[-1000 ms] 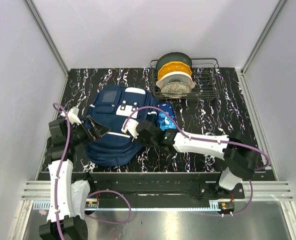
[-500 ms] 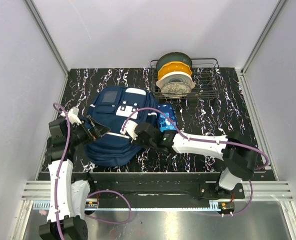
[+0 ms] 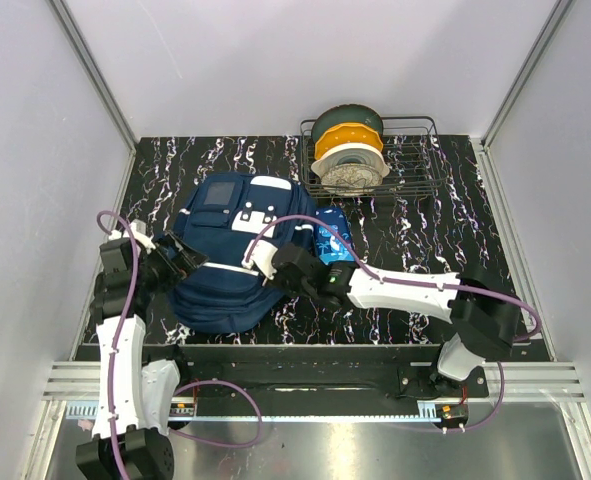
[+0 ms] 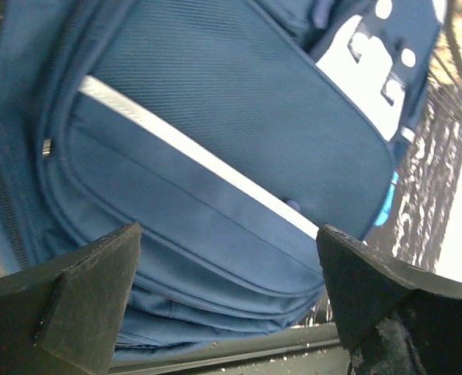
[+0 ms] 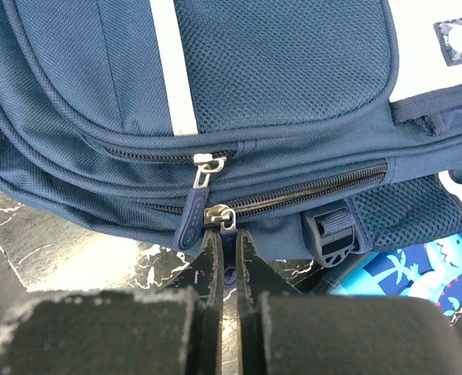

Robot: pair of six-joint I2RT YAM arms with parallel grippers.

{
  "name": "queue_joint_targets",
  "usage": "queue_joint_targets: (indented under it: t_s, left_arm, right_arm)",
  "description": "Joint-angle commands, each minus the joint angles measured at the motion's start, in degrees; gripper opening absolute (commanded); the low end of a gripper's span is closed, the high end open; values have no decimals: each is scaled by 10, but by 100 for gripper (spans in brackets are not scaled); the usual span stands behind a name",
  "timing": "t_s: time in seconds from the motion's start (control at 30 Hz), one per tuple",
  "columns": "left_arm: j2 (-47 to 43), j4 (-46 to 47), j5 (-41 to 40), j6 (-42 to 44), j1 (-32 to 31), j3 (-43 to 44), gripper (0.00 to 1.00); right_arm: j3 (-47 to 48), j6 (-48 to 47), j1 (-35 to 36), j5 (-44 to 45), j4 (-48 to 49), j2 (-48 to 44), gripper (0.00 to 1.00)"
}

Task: Pack the student bag
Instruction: Unzip the student bag at the center of the board.

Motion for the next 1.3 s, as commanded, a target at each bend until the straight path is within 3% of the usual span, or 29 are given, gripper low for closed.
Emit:
queue_joint_targets:
  t_s: [0.0, 0.13, 0.27, 0.5, 0.67, 0.77, 0.9, 1.0, 1.27]
  left_arm:
    - [22, -3, -119, -37, 13, 15, 99]
    - [49, 7, -130, -95, 54, -11, 99]
    - [47, 66, -96, -155, 99, -94, 99]
    - [56, 55, -72, -153, 100, -89, 99]
    - [10, 96, -25, -183, 98, -146, 99]
    - [-46, 172, 24, -243, 79, -212, 93]
    - [-80, 201, -9, -283, 19, -243, 92]
    - [-67, 216, -23, -280, -5, -252, 92]
    - [-15, 367, -15, -348, -53, -319, 90]
  right_arm:
    - [-20, -8, 8, -15, 24, -48, 0]
    - [-44, -9, 7, -42, 45, -68, 0]
    - [-57, 0, -1, -56, 54, -84, 0]
    - [-40, 62, -112, -161, 46, -89, 0]
    - [-21, 30, -129, -190, 43, -75, 0]
    - [-8, 25, -130, -216, 29, -60, 0]
    - [-20, 49, -129, -247, 9, -64, 0]
    - [-54, 65, -129, -268, 6, -79, 0]
    - [-3, 80, -71, -297, -82, -28, 0]
